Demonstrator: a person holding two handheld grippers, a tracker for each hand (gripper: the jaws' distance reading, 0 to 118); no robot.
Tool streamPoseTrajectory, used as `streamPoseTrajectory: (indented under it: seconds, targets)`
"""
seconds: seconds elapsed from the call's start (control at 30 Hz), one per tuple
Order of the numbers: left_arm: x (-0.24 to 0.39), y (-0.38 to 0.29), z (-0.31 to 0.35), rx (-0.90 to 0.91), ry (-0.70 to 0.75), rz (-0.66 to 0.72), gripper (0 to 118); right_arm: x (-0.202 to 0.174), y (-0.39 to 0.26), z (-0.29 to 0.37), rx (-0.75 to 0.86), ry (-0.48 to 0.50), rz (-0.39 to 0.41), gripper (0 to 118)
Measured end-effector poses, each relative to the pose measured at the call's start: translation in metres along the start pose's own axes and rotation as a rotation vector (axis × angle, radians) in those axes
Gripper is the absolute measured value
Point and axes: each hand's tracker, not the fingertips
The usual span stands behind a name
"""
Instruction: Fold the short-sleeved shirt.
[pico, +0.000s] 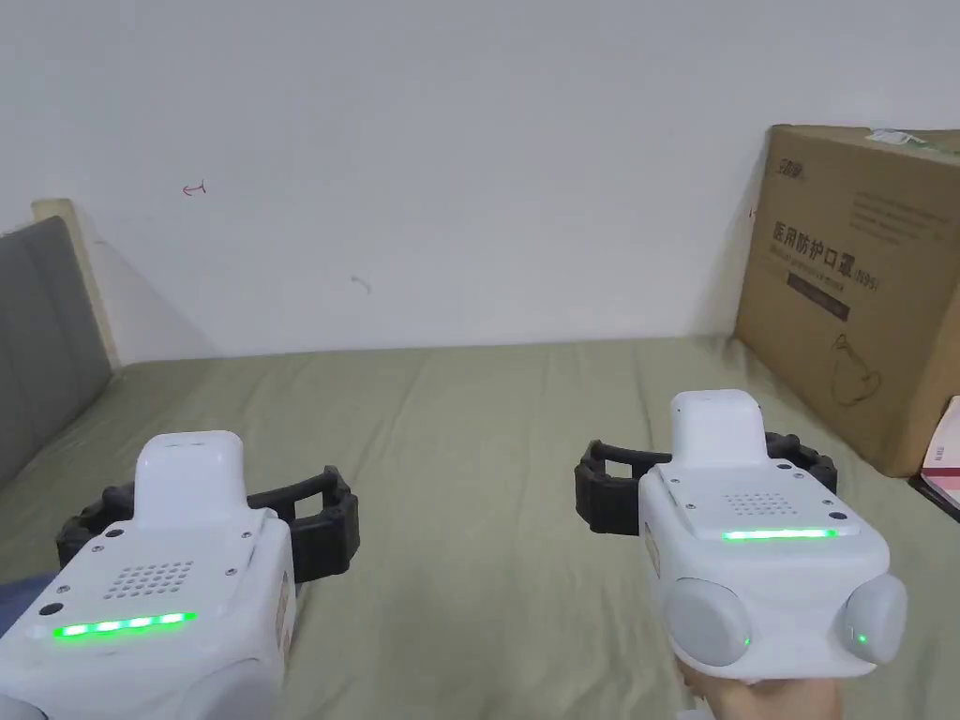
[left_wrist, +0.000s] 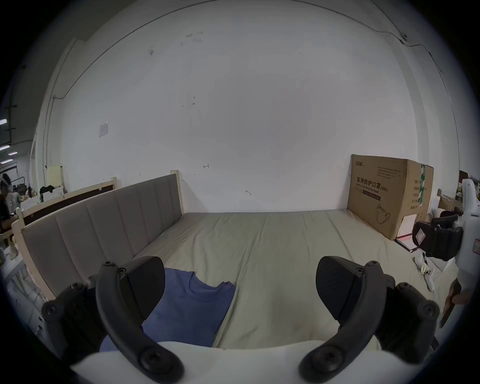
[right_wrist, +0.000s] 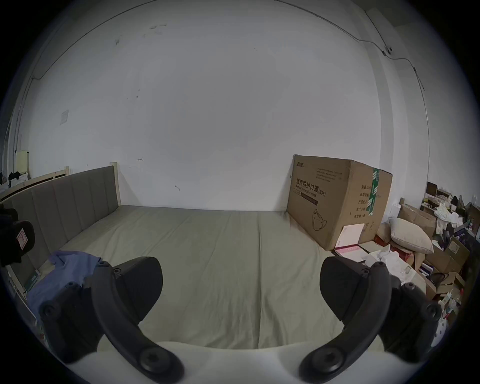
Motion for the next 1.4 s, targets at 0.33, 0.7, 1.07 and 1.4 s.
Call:
streamPoseTrajectory:
  seconds: [0.33,0.7,1.07,1.4]
  targets:
    - [-0.009,0.002,0.003,0.038,-0.053,0.137,117,-0.004,0.006,0.003,0.020,-0.013,0.021,118]
    - [-0.060,-0.075,-0.014,-0.031,-0.213,1.143,117,-0.092,-0.047,0.002,0.225,-0.167,1.069,118]
    - [-0.014,-0.018,-0.010,0.035,-0.018,0.247,117,-0.041,-0.003,-0.008,-0.032,0.073,0.176,118]
    - [0.033,-0.015,0.009,0.039,-0.057,-0.056,117,0.015,-0.034,-0.005,-0.048,0.048,-0.198,118]
